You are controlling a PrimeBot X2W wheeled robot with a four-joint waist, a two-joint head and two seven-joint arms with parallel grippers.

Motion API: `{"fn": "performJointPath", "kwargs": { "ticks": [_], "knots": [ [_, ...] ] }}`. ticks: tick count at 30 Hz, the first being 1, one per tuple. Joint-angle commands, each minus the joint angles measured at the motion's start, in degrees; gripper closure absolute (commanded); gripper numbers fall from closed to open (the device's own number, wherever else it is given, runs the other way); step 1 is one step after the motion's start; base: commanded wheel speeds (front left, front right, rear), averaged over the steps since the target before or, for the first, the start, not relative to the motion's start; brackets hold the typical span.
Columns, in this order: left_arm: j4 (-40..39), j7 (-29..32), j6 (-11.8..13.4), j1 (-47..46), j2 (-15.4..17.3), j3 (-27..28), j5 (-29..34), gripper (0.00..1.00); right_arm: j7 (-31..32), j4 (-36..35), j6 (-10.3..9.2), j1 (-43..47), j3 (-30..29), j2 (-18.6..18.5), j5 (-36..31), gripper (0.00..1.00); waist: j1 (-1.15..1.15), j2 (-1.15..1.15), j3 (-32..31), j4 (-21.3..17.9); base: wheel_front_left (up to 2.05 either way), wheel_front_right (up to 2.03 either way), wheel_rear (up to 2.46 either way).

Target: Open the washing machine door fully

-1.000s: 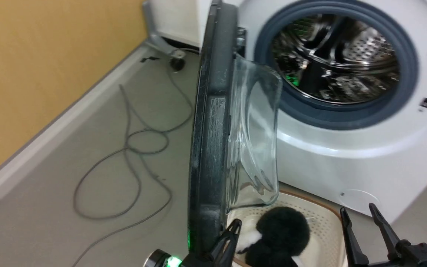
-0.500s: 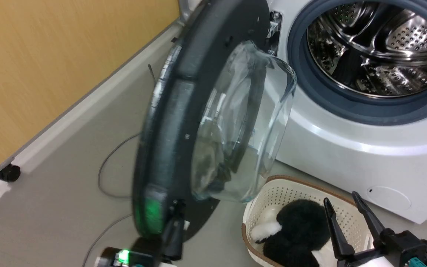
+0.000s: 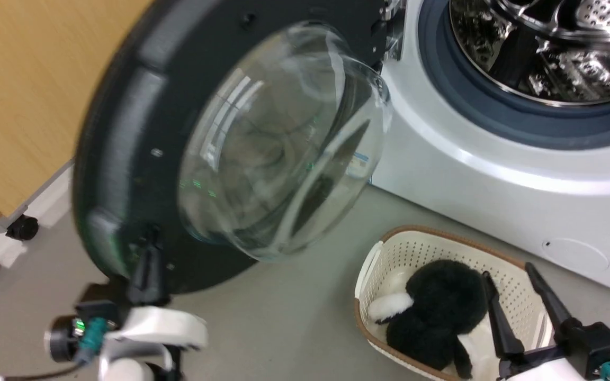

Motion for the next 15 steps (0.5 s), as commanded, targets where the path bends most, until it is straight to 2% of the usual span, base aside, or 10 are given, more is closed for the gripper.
{"fn": "performJointPath", "kwargs": {
  "ticks": [1,15],
  "knots": [
    [1.01,-0.25,-0.40,-1.99,0.24,2.13,-0.10,1.00,-0.26,-0.57,0.05,-0.22,-0.19,-0.66,-0.51,0.00,0.00,0.00,1.20,-0.70,0.00,0.00,0.00],
    [10.10,-0.25,-3.62,-13.80,0.99,17.99,-0.50,1.00,-0.26,-1.75,0.05,-3.06,-0.33,-3.64,-0.92,0.00,0.00,0.00,7.41,-3.94,0.00,0.00,0.00]
  ]
}}
